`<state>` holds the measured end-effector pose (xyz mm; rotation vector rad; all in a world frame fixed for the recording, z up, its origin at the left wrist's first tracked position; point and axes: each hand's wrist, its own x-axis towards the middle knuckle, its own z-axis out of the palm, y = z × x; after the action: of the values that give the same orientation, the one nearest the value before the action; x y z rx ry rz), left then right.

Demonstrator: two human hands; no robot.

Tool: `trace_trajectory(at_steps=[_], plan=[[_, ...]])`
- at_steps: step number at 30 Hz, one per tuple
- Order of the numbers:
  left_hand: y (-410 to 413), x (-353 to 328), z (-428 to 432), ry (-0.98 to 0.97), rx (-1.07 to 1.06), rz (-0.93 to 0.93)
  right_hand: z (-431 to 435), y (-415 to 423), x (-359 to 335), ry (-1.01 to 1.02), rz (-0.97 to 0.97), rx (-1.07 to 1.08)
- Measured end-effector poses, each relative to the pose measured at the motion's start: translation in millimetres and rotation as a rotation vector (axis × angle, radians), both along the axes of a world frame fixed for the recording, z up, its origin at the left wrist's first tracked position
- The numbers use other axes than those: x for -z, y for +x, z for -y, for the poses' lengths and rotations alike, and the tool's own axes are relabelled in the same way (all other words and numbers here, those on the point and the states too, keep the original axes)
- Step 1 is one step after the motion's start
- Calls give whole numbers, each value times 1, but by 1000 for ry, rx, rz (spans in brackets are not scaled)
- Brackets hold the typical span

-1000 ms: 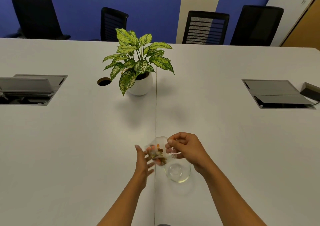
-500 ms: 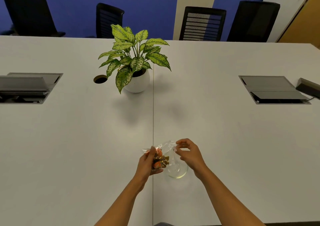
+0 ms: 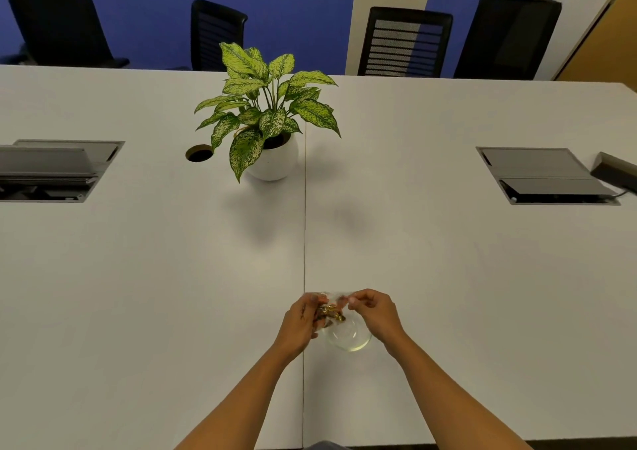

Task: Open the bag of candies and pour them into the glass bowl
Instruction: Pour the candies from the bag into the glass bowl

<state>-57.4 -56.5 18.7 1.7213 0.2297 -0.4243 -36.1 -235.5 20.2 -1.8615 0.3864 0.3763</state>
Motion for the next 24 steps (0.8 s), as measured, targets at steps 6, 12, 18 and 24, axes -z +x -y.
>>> trace_trajectory(at_steps=[6,12,18,24], plan=[[1,6,0,65,31,39,3,1,5,-19,-10,20],[2,10,2,99,58,77,6,1,8,-21,-14,50],[6,10,5,271,126,143,12,0,9,12,2,87],[8,3,7,313,148,133,12,-3,14,8,-6,98]])
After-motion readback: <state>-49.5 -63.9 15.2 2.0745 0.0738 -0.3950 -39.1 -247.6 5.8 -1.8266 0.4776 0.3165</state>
